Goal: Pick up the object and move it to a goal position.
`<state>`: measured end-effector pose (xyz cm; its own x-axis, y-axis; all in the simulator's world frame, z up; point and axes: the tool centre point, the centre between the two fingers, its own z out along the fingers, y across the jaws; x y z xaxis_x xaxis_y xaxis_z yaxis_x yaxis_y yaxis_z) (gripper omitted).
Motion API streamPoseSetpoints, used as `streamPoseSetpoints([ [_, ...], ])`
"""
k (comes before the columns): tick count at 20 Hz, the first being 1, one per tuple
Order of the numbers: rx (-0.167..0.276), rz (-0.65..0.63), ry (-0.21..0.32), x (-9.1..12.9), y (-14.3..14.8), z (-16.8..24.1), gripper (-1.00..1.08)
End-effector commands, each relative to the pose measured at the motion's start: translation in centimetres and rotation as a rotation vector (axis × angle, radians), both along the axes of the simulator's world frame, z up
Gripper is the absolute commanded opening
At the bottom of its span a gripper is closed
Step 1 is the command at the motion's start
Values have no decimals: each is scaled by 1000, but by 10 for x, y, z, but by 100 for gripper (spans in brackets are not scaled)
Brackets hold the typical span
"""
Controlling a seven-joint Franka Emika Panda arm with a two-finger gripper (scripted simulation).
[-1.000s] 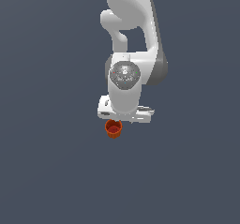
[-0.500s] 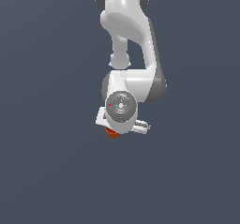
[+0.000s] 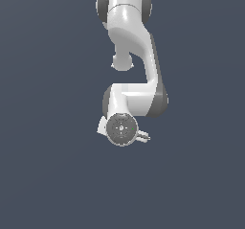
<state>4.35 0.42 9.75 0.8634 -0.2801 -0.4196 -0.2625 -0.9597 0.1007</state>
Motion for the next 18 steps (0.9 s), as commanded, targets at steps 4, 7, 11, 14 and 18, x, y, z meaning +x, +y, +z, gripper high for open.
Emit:
streamPoseSetpoints([
  [4, -8, -15, 29, -1, -1, -5, 28],
  [7, -9, -17, 32, -1, -1, -6, 28],
  [11, -8, -15, 30, -2, -1, -8, 28],
  [14, -8, -16, 31, -5, -1, -13, 28],
  [18, -8, -16, 31, -11, -1, -23, 28],
])
